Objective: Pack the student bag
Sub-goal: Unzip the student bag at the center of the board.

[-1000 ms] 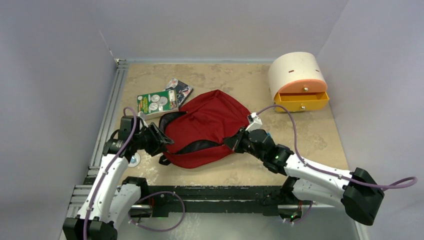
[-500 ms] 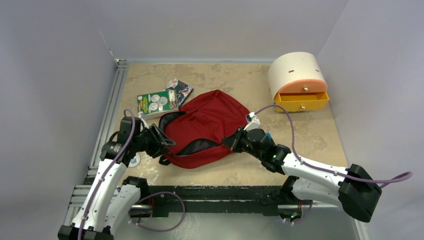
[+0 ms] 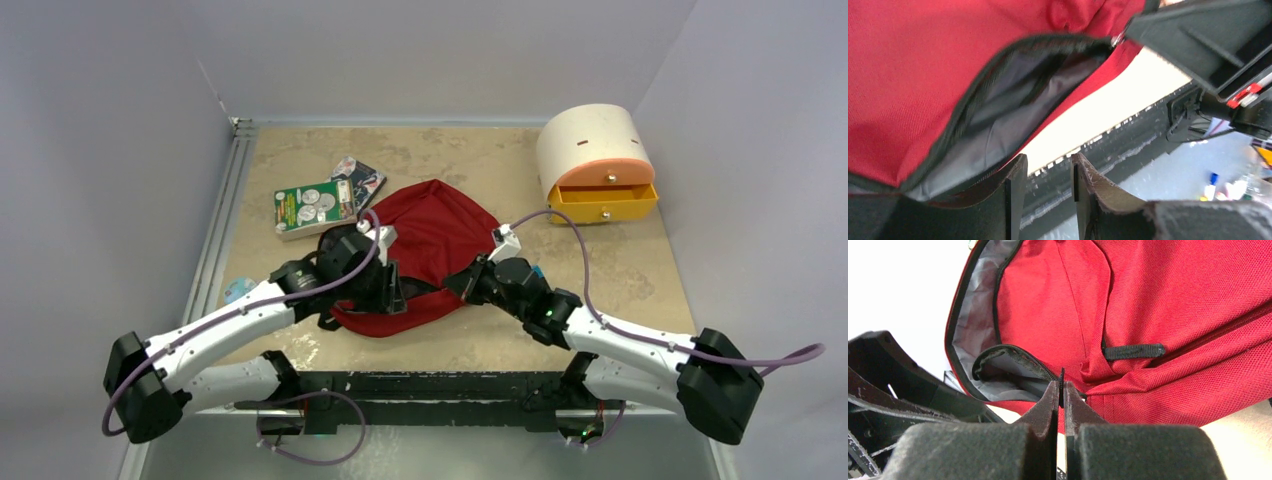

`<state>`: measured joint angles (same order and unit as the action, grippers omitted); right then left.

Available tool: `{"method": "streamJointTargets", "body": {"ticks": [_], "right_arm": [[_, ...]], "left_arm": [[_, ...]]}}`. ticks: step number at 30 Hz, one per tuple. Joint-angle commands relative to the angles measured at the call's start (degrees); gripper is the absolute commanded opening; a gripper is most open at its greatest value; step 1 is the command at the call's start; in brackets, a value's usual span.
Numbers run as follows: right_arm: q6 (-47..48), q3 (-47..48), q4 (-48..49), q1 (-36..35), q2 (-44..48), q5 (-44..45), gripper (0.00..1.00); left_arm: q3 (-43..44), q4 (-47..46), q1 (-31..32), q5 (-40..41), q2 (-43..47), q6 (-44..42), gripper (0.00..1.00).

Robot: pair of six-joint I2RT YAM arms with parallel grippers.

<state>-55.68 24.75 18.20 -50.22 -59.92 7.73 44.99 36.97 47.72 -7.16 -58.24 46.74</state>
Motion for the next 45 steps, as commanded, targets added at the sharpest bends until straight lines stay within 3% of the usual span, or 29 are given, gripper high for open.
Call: {"method": "streamJointTargets", "body": {"ticks": [1,5,11,29,35,42,45], "right_arm": [[-1.1,-0.1,1.0,0.2,2.8,0.0,0.00],[-0.9,-0.1,0.0,0.2,3.6,0.6,0.00],[-1.0,-0.2,0.8,0.1,3.2,0.2,0.00],[-2.1,-0.3,0.4,0.2,3.4,0.8,0.00],[-4.4,1.1,-4.3,0.2,2.9,5.4,0.00],[-9.4,2.7,-11.5,0.1,1.4,11.9,0.00],[-12.2,3.3,-14.7,0.1,0.2,14.8,0.00]], "left_arm": [[6.7,-8.0,1.7,8.6,-4.8,-12.9,0.38],[9.0,-9.6,2.1,9.4,-7.8,-18.2,0.40],[7.8,-12.8,2.2,4.1,-8.6,-24.5,0.43],[2.6,-17.8,2.4,-4.4,-13.8,-24.7,0.42],[0.8,-17.6,2.5,-5.8,-14.6,-23.6,0.31],[-0.2,-15.7,2.5,-4.8,-12.4,-22.0,0.00],[0.1,-14.0,2.5,-3.2,-11.9,-20.6,0.00]]}}
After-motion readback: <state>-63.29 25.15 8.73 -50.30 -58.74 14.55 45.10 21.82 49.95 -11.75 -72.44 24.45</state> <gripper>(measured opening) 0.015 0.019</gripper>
